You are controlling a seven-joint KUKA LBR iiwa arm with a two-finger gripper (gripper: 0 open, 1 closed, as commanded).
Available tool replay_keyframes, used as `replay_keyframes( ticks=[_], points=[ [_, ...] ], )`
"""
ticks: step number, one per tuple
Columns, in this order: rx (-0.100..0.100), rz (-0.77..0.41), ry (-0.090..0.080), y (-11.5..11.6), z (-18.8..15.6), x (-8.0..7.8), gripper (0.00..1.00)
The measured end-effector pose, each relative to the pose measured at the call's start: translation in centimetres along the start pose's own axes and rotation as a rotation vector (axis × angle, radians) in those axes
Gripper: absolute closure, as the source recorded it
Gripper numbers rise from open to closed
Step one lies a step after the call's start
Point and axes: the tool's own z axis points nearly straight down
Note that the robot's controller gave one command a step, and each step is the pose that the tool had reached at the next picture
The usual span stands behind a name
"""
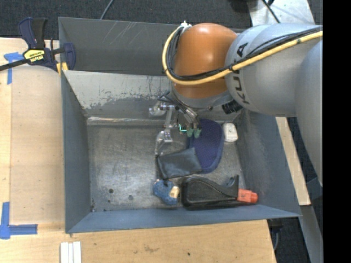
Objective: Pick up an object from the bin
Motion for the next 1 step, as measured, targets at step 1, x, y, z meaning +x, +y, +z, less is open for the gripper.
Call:
replay_keyframes(
  ticks=[1],
  points=[
    [-0.006, -0.138, -0.016, -6.47, 9.38, 2.27, 0.0]
  ],
)
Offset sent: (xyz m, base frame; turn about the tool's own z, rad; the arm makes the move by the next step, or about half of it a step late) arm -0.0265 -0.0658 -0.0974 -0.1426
